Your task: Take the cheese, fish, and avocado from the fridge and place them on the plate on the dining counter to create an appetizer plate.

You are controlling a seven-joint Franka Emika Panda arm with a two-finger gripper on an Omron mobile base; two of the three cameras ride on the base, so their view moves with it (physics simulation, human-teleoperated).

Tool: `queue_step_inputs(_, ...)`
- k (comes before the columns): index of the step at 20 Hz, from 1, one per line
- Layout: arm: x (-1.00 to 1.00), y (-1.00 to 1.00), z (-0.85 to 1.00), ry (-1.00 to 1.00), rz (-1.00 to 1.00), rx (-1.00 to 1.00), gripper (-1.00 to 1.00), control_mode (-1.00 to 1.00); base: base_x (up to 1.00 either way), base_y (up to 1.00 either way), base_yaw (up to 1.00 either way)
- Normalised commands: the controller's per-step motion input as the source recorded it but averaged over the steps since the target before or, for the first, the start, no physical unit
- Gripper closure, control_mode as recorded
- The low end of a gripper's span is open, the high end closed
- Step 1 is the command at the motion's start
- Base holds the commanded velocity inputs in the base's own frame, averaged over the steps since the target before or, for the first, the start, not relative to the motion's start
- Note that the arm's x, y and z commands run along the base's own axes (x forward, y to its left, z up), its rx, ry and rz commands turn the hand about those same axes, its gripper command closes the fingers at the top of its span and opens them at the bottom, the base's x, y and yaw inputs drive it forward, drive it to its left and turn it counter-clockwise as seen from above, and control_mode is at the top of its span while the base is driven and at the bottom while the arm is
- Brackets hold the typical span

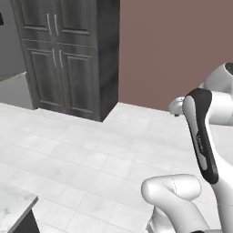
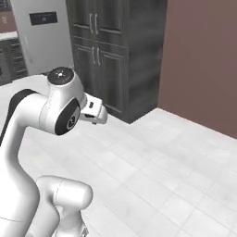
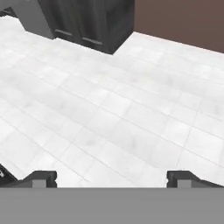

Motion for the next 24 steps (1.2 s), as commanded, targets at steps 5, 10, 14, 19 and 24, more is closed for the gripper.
queue_step_inputs(5,0.0,0.0,0.0,0.0,0.0,0.0,-1.0,1.0,1.0,-0.11,0.55)
queue_step_inputs(10,0.0,0.0,0.0,0.0,0.0,0.0,-1.0,1.0,1.0,0.0,0.61)
queue_step_inputs(14,0.0,0.0,0.0,0.0,0.0,0.0,-1.0,1.0,1.0,0.0,0.68)
queue_step_inputs(19,0.0,0.0,0.0,0.0,0.0,0.0,-1.0,1.0,1.0,0.0,0.67)
queue_step_inputs(24,0.0,0.0,0.0,0.0,0.0,0.0,-1.0,1.0,1.0,-0.26,0.51)
